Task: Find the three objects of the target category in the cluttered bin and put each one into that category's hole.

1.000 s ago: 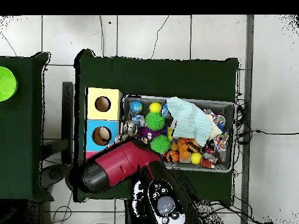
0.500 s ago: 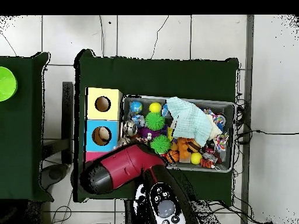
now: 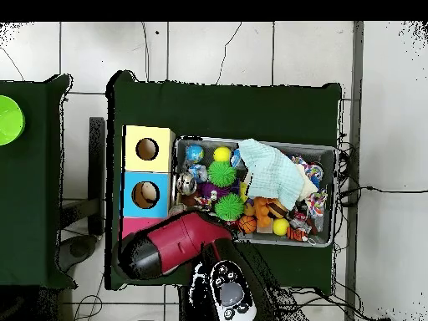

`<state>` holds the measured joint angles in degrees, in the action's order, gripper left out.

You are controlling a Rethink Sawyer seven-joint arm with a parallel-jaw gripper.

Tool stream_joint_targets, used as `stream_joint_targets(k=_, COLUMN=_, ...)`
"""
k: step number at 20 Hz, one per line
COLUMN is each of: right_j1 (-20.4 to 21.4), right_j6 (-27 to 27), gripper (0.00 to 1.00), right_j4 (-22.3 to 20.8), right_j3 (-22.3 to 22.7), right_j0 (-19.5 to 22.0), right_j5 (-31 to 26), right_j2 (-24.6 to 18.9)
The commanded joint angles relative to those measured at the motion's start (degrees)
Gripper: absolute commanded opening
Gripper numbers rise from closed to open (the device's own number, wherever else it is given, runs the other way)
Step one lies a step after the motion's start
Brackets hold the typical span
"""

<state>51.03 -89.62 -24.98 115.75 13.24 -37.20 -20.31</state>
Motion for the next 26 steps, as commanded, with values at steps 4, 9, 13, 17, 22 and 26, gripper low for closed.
stream_joint_targets(k=4, right_j1=1.61, right_j6=-11.83, gripper=0.0, right_j4=7.99, right_j3=2.8, right_j0=-2.68, right_j5=-4.82, right_j2=2.3)
stream_joint_targets(k=9, right_j1=2.52, right_j6=-11.4, gripper=0.0, right_j4=10.58, right_j3=2.84, right_j0=-4.55, right_j5=-6.11, right_j2=3.29)
stream_joint_targets(k=13, right_j1=1.41, right_j6=-11.19, gripper=0.0, right_j4=11.38, right_j3=1.62, right_j0=-6.25, right_j5=-4.78, right_j2=3.97)
stream_joint_targets(k=17, right_j1=-0.69, right_j6=-10.61, gripper=0.0, right_j4=10.93, right_j3=-0.43, right_j0=-7.65, right_j5=-3.2, right_j2=4.89)
stream_joint_targets(k=22, right_j1=-1.87, right_j6=-10.34, gripper=0.0, right_j4=9.92, right_j3=-0.83, right_j0=-8.33, right_j5=-1.35, right_j2=6.97)
stream_joint_targets(k=26, right_j1=-3.84, right_j6=-10.83, gripper=0.0, right_j4=8.01, right_j3=-1.98, right_j0=-9.83, right_j5=1.1, right_j2=8.74)
